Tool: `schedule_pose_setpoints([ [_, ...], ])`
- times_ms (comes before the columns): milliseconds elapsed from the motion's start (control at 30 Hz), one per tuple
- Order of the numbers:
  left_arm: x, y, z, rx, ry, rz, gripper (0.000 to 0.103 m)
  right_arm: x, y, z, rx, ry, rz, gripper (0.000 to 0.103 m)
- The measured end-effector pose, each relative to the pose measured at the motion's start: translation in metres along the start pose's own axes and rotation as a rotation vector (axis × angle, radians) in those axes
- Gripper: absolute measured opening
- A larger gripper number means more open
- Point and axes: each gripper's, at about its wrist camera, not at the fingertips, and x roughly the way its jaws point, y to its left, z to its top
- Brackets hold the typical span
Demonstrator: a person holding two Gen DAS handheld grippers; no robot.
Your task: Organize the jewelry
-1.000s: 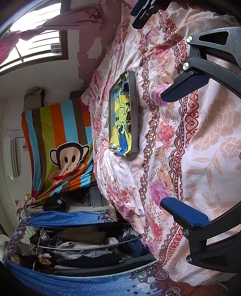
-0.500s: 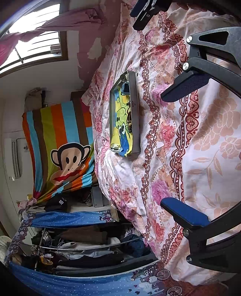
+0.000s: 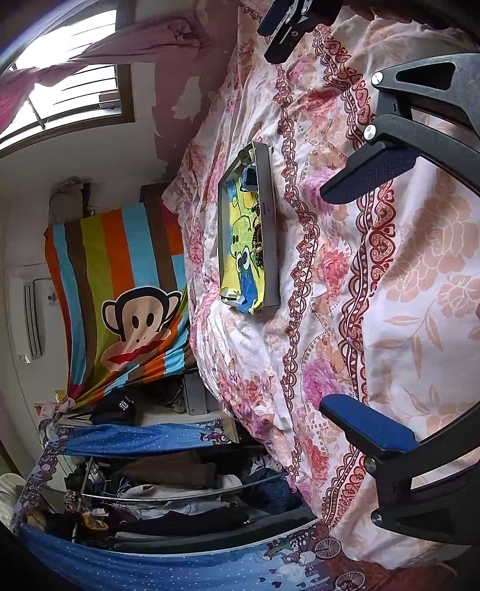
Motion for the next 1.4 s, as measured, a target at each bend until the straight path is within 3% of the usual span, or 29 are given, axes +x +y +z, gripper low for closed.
schedule_pose_setpoints([
  [1400, 0.0011, 0.0025, 0.0015, 0.003, 0.012, -0.008, 0.103, 0.0049, -0.0008, -0.0038, -0.006, 0.018, 0.012, 0.102],
])
